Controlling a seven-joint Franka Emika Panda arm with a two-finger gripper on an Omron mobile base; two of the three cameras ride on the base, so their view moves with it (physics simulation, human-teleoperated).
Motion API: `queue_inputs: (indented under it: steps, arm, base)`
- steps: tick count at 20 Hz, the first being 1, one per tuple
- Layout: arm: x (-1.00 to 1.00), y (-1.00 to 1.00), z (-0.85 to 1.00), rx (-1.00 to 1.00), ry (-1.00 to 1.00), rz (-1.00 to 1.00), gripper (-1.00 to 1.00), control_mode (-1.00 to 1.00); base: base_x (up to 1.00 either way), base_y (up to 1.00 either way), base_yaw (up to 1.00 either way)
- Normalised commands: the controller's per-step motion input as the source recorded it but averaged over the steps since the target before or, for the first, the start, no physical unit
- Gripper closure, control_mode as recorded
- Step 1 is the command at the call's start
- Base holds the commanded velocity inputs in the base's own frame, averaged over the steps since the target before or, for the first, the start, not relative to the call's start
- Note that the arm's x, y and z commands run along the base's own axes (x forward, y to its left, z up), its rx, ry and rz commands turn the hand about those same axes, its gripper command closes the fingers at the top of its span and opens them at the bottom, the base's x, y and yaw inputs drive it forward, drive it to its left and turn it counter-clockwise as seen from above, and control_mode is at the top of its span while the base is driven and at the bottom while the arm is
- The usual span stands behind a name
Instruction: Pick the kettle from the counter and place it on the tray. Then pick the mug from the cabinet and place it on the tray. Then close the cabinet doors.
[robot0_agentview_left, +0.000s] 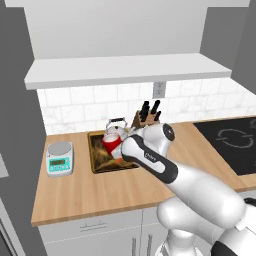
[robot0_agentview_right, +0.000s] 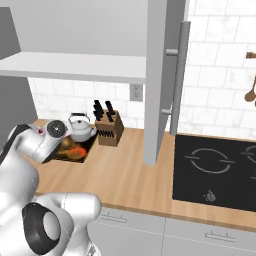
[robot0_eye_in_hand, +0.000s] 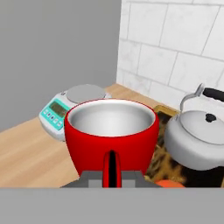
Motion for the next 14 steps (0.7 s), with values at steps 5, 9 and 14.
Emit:
queue_inputs:
  steps: [5, 9, 14]
  arm:
    - [0.05, -0.15, -0.34, -0.01, 0.00, 0.00, 1.00, -1.00]
    - [0.11, -0.10, -0.17, 0.00, 0.00, 0.00, 1.00, -1.00]
    - [0.12, -0.09, -0.19, 0.00, 0.09, 0.00, 1.00, -1.00]
  base:
    - [0.00, 0.00, 0.00]
    - [0.00, 0.00, 0.00]
    - [0.00, 0.00, 0.00]
